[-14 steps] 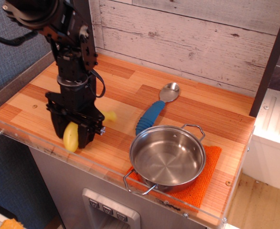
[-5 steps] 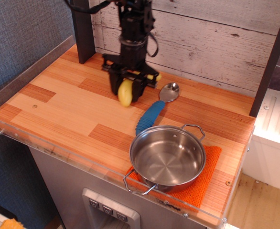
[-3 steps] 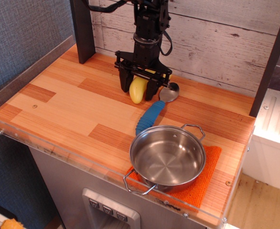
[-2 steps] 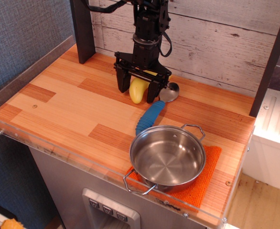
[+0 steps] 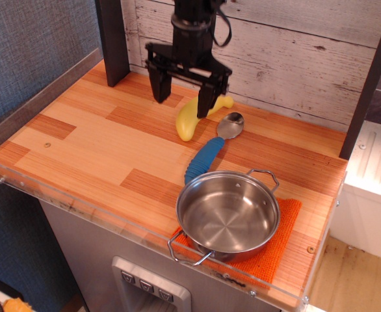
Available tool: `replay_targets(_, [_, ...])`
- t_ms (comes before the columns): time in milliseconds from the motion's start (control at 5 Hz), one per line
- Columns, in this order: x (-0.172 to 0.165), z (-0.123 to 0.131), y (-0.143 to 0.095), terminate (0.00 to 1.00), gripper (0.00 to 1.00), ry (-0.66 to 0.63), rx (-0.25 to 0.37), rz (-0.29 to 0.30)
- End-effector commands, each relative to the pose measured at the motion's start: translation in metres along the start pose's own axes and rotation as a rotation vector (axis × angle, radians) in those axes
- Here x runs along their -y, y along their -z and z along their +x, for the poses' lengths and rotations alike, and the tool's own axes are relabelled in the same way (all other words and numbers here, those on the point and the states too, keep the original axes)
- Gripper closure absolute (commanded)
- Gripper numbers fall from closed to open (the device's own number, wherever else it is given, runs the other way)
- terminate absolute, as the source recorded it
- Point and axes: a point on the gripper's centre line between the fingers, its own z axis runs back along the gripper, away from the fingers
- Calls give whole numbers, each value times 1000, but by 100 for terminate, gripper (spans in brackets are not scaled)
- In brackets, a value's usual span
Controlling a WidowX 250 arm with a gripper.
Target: Put the banana in the middle of the table
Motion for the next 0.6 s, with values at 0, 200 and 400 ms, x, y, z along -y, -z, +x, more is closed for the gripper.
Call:
replay_targets(0, [18,-37,-34,0,0,29,58,-69])
replay_targets(200, [18,-37,-34,0,0,29,58,-69])
replay_targets(400, [18,-37,-34,100,0,29,58,-69])
